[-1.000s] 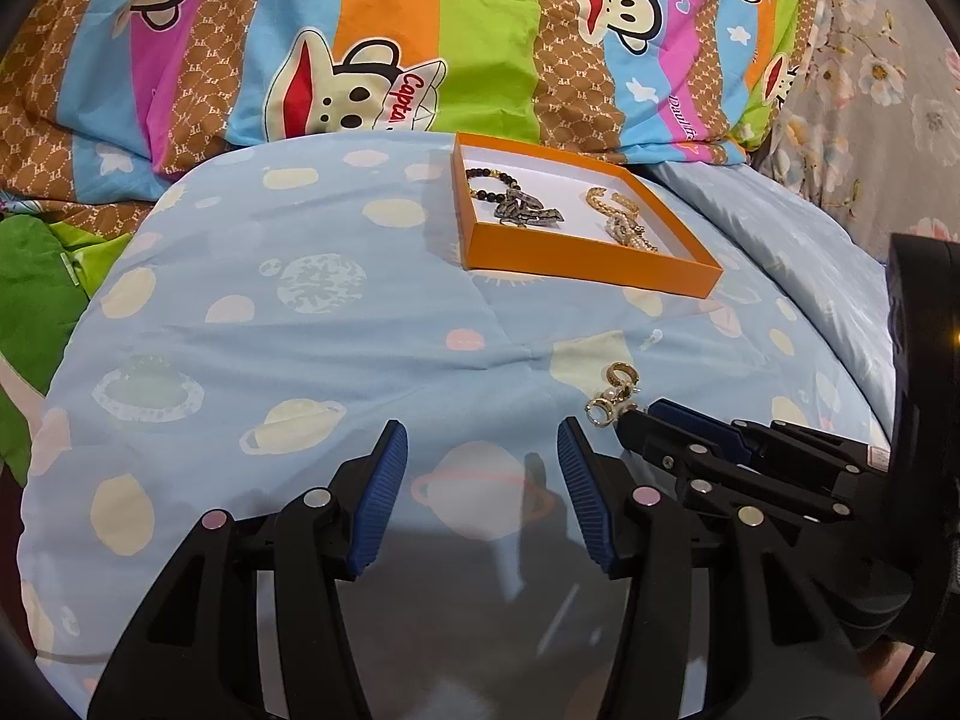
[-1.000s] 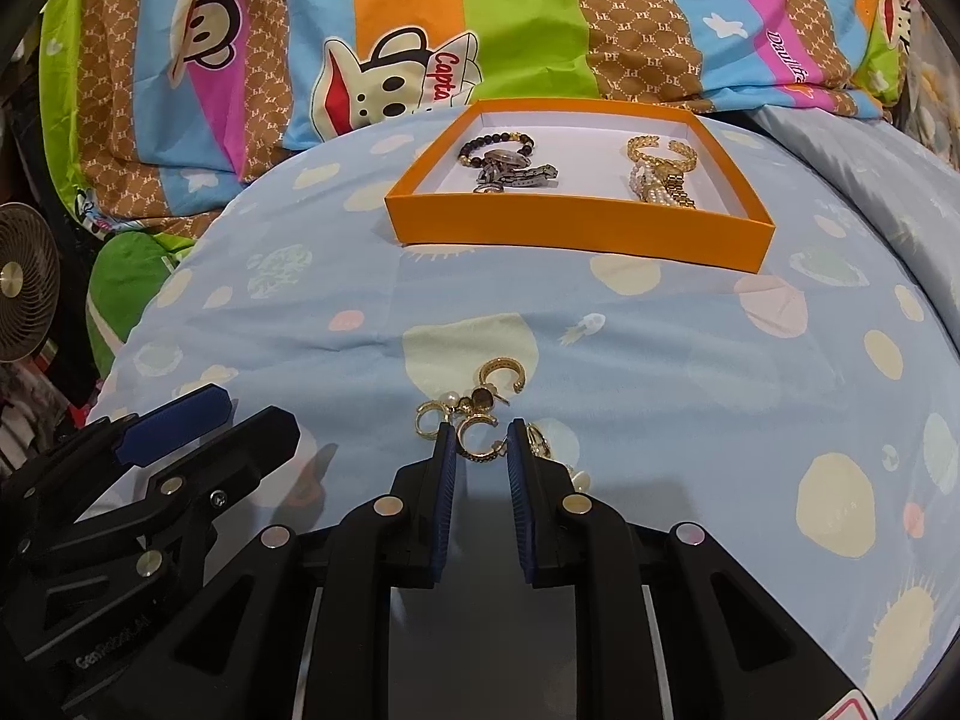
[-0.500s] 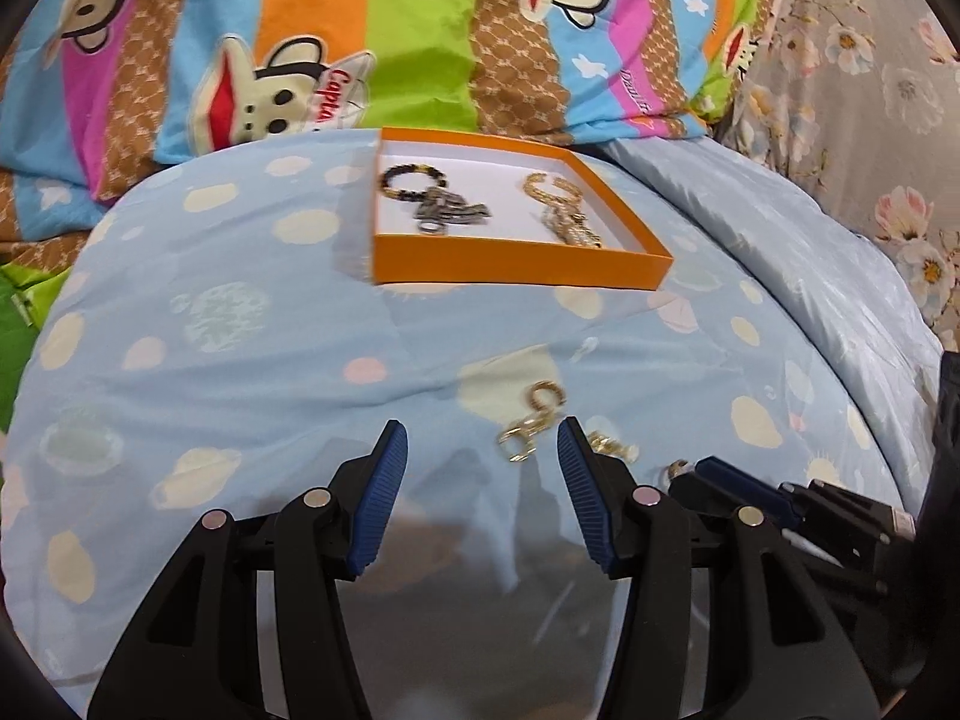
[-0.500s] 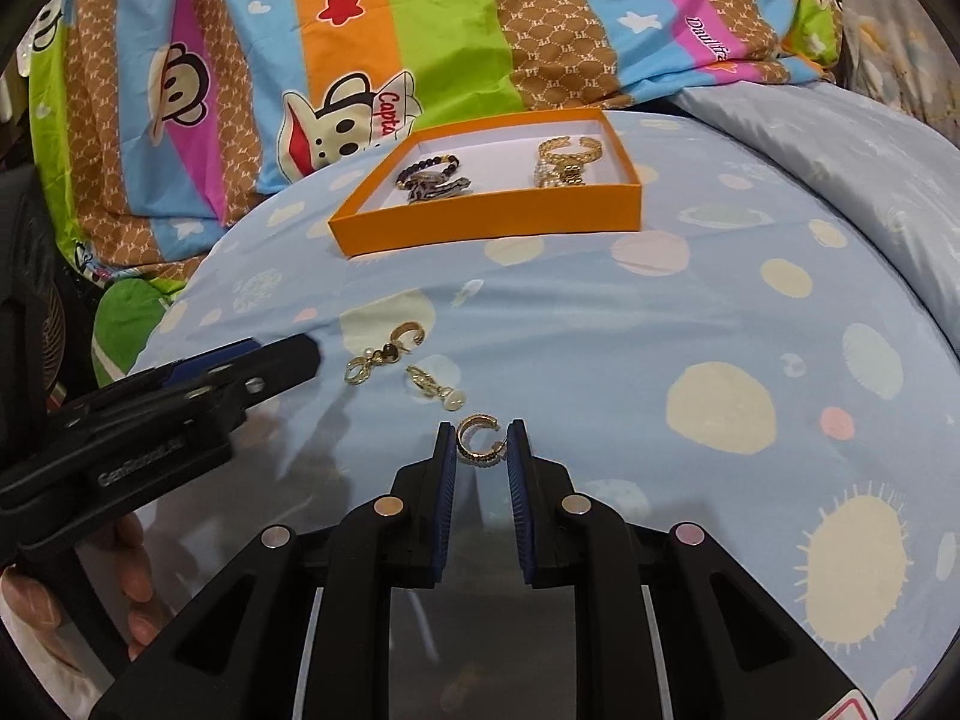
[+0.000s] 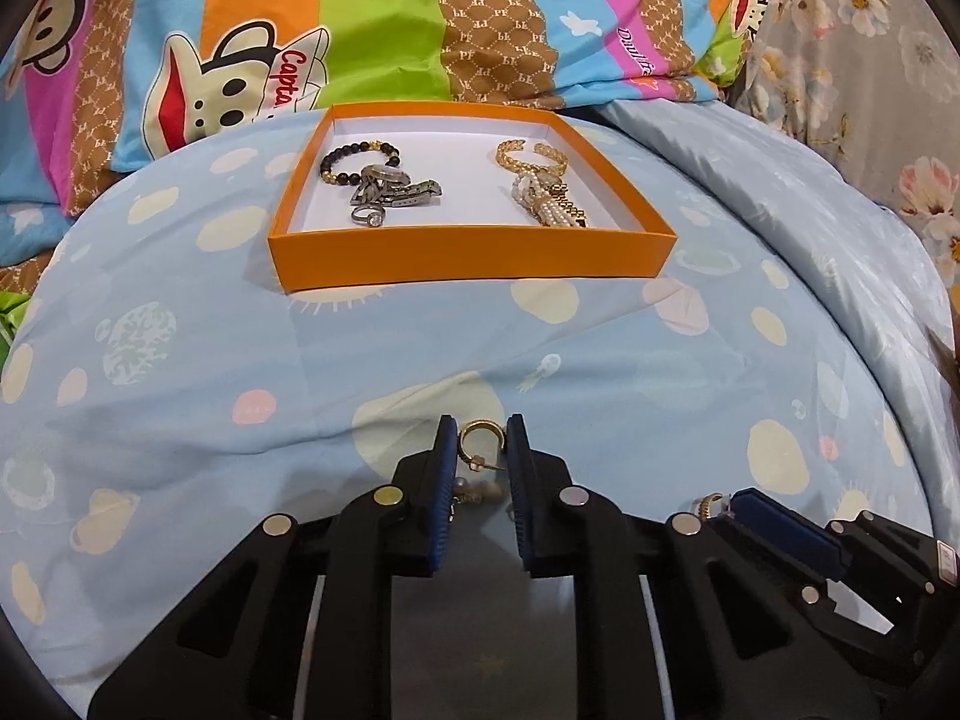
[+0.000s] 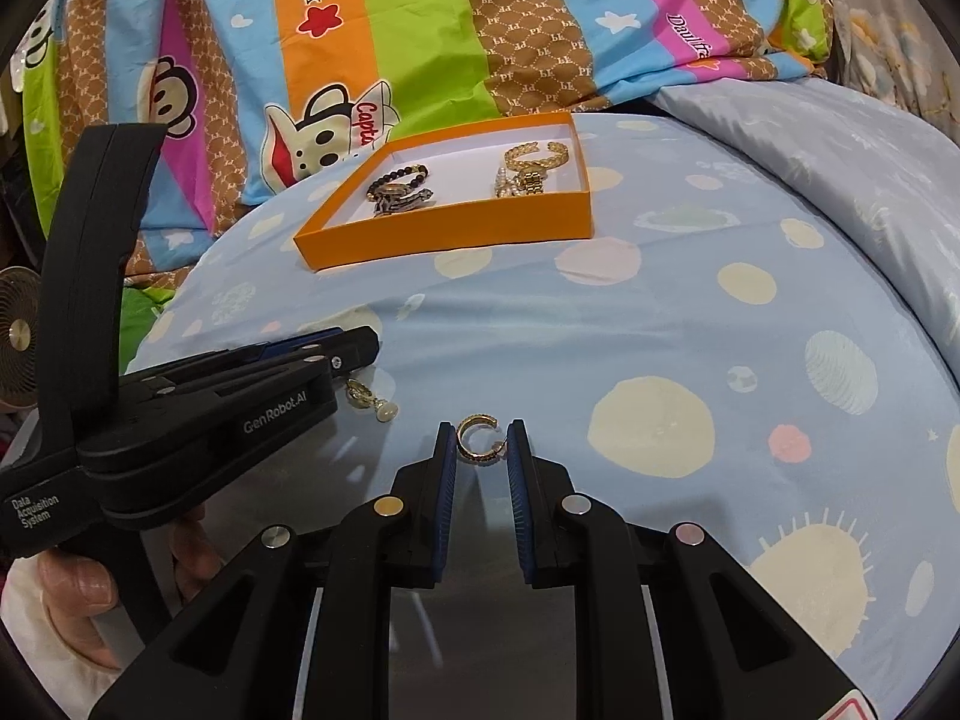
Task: Organize jewelry
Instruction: 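Carry both held gold hoop earrings over the orange box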
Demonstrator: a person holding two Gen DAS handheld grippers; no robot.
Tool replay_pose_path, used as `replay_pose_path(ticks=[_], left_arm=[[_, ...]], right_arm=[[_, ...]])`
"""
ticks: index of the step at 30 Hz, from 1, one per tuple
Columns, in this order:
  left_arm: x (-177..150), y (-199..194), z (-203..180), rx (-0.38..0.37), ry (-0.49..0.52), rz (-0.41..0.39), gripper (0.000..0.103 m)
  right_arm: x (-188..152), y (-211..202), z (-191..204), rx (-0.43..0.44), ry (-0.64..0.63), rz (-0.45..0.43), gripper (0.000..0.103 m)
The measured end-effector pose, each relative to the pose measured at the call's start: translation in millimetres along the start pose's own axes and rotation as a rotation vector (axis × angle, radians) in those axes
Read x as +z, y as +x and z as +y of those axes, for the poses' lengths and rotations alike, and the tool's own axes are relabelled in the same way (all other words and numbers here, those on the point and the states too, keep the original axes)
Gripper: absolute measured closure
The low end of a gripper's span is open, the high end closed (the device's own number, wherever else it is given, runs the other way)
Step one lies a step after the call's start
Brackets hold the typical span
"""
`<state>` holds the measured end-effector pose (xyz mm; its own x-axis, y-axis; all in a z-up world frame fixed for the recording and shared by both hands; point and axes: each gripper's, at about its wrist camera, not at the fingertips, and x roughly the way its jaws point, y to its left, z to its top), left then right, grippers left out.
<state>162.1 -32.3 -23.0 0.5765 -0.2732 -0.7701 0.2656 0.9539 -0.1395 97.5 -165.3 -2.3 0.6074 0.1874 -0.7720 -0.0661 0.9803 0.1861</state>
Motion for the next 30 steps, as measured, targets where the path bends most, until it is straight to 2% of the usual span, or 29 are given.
replay_pose_path(ticks=[11, 22, 30], left_arm=[[7.5, -18.7, 6.3, -0.041, -0.022, -0.066, 0.087], [28.1, -35.7, 26.3, 0.006, -0.038, -0.145, 0.087], [38.2, -35.2, 42.2, 0.027, -0.052, -0.165, 0.087]], right_arm=[[10.4, -2.4, 3.9, -0.007, -0.007, -0.028, 0.087], [37.7, -2.0, 11.6, -0.014, -0.033, -0.075, 0.087], [50.8, 4.1, 15.8, -0.02, -0.049, -0.08, 0.087]])
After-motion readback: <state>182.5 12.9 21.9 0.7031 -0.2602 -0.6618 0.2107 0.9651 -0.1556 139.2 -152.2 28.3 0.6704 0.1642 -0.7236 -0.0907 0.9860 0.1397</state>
